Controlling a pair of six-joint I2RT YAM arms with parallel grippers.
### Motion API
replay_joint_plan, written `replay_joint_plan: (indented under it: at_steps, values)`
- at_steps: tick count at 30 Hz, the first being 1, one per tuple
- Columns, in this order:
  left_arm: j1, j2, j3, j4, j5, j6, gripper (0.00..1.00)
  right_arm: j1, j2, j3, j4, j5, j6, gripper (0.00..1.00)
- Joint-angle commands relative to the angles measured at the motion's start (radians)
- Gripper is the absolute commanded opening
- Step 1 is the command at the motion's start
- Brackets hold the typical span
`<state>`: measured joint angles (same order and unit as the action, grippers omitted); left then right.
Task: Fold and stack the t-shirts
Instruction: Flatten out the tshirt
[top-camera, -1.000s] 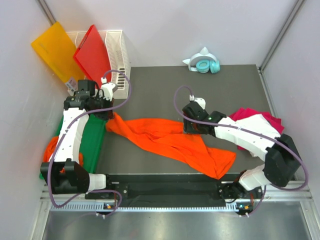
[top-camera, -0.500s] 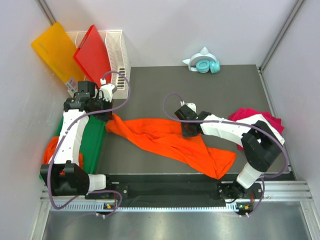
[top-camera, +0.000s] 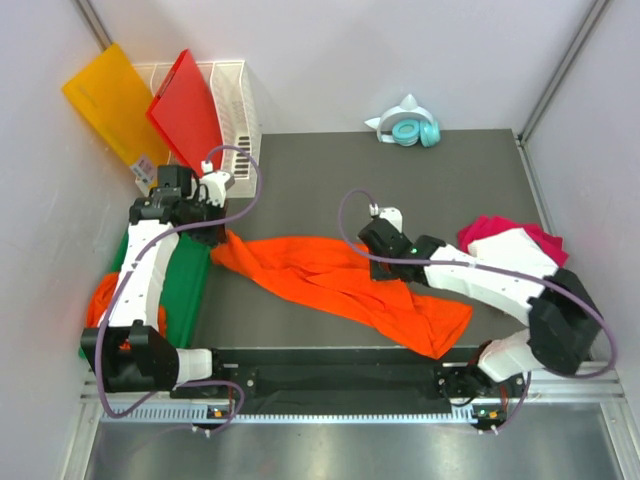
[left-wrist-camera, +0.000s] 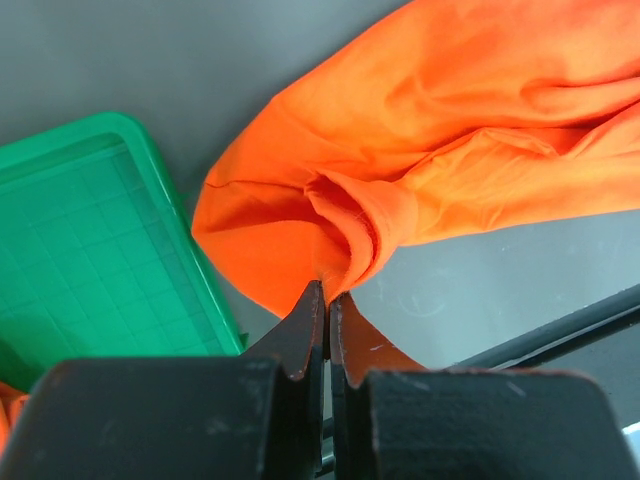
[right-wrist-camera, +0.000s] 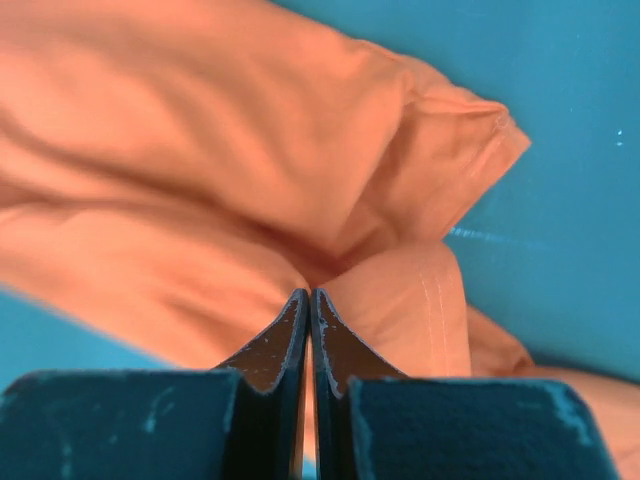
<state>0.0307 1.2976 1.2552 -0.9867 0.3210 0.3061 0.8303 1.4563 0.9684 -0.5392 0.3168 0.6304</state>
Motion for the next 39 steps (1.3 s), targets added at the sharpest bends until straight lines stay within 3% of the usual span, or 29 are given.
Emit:
replay_joint_plan:
  at_steps: [1, 7, 19, 20, 22, 23, 26, 39]
  values:
    - [-0.008, -0.024, -0.011, 0.043, 0.020, -0.022, 0.00, 0.069, -0.149, -0.008, -0.051, 0.077, 0.061, 0.00]
    - [-0.015, -0.020, -0.019, 0.054, 0.018, -0.024, 0.00, 0.150, -0.218, -0.034, -0.128, 0.064, 0.123, 0.00]
    - [-0.025, -0.015, -0.022, 0.056, 0.001, -0.022, 0.00, 0.352, -0.175, -0.123, -0.189, 0.047, 0.299, 0.00]
    - [-0.028, -0.012, -0.022, 0.056, 0.001, -0.024, 0.00, 0.351, -0.174, -0.113, -0.223, 0.094, 0.304, 0.15]
    - [-0.028, -0.008, -0.017, 0.057, 0.001, -0.028, 0.00, 0.349, -0.177, -0.068, -0.246, 0.146, 0.307, 0.30]
    - [-0.026, -0.008, -0.013, 0.056, 0.003, -0.032, 0.00, 0.336, -0.178, -0.039, -0.249, 0.169, 0.302, 0.45]
    - [-0.028, -0.006, -0.007, 0.056, 0.004, -0.036, 0.00, 0.296, -0.172, -0.010, -0.239, 0.168, 0.273, 0.55]
    - [-0.026, -0.034, -0.036, 0.054, -0.010, -0.029, 0.00, 0.283, -0.088, -0.063, -0.173, 0.123, 0.276, 0.54]
